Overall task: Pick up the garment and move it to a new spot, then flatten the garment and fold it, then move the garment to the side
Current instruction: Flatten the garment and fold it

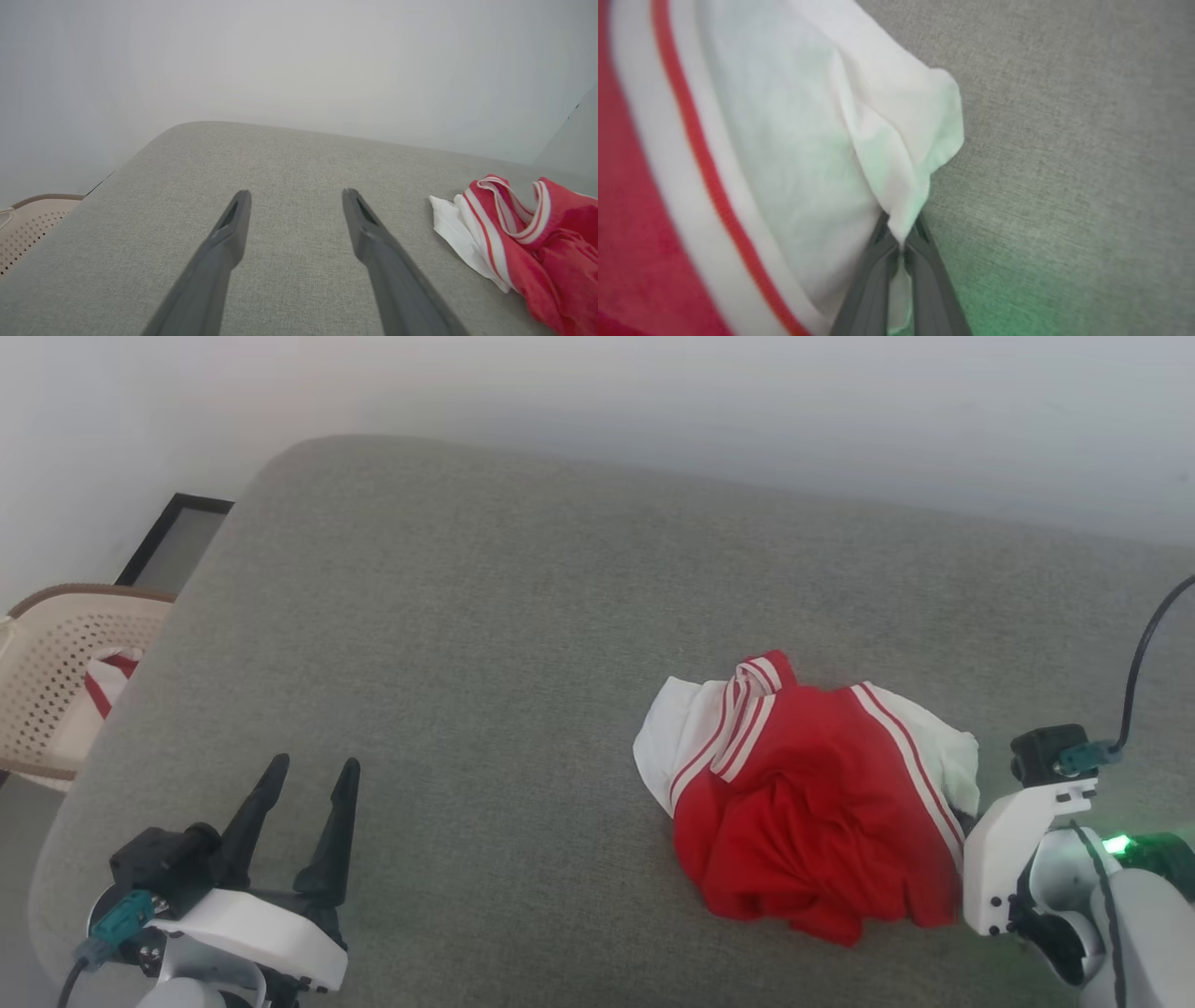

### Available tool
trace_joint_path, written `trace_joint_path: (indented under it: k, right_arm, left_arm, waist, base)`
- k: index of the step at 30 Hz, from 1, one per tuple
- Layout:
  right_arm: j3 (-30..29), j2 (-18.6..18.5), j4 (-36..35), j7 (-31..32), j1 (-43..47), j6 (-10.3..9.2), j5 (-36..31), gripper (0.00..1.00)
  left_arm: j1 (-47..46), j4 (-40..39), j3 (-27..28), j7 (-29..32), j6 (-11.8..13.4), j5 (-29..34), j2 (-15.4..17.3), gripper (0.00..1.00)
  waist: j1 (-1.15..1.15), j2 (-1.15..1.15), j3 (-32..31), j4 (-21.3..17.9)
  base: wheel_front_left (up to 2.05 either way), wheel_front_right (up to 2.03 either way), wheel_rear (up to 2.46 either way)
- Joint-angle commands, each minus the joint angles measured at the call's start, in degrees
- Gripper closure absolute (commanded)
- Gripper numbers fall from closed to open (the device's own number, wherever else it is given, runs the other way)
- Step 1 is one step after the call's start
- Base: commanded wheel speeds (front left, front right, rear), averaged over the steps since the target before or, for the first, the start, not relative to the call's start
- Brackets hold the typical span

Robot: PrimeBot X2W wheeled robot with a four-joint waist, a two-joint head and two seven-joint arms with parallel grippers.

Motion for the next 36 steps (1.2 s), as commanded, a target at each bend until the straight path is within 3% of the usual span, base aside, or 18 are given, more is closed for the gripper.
trace_joint_path:
  k: [1,9,18,25,31,32,33,35,36]
  right_arm:
    - [-0.15,-1.0,0.17,0.65,0.31,-0.18,-0.19,1.0]
    - [-4.05,-4.47,-6.69,2.01,0.66,-0.15,-0.56,1.0]
    - [-13.71,-7.93,-12.34,6.45,4.24,-0.14,-0.91,1.0]
    - [-16.1,-6.85,-7.89,5.63,5.42,-0.14,-0.92,1.0]
    - [-15.29,-5.92,0.25,2.59,3.07,-0.14,-1.57,1.0]
    - [-15.09,-5.73,1.39,2.01,2.65,-0.14,-1.75,0.82]
    - [-15.09,-5.73,1.39,2.01,2.65,-0.14,-1.75,0.82]
    - [-15.34,-5.69,3.58,1.12,1.69,-0.14,-2.33,0.45]
    - [-15.26,-5.57,4.51,0.85,1.05,-0.15,-2.36,0.12]
  left_arm:
    - [-0.5,0.1,0.22,-0.26,-0.21,0.32,0.0,0.0]
    - [-0.12,-0.06,0.89,-0.41,-0.32,0.65,0.63,0.0]
    - [-0.08,-0.24,1.15,-0.5,-0.54,0.51,0.93,0.0]
    - [-1.27,0.59,0.54,-0.52,-1.43,0.2,0.93,0.0]
    - [-2.53,1.69,-0.46,0.0,-2.13,-0.03,1.11,0.0]
    - [-2.76,1.82,-0.53,0.13,-2.23,-0.06,1.18,0.0]
    - [-2.76,1.82,-0.53,0.13,-2.23,-0.06,1.18,0.0]
    - [-3.21,1.94,-0.63,0.43,-2.4,-0.17,1.48,0.0]
    - [-3.34,1.98,-0.68,0.71,-2.44,-0.12,1.72,0.0]
  waist:
    - [0.0,0.0,-0.17,-0.35]
    - [0.0,0.0,-0.99,-3.03]
    - [0.0,0.0,-0.91,-5.63]
    - [0.0,0.0,-0.29,-6.04]
    - [0.0,0.0,0.07,-5.67]
    - [0.0,0.0,0.02,-5.67]
    - [0.0,0.0,0.02,-5.67]
    - [0.0,0.0,-0.06,-5.81]
    - [0.0,0.0,-0.14,-6.0]
  base:
    - [0.0,0.0,0.0]
    - [0.0,0.0,0.0]
    - [0.0,0.0,0.0]
    - [0.0,0.0,0.0]
    - [0.0,0.0,0.0]
    - [0.0,0.0,0.0]
    - [0.0,0.0,0.0]
    - [0.0,0.0,0.0]
    - [0.0,0.0,0.0]
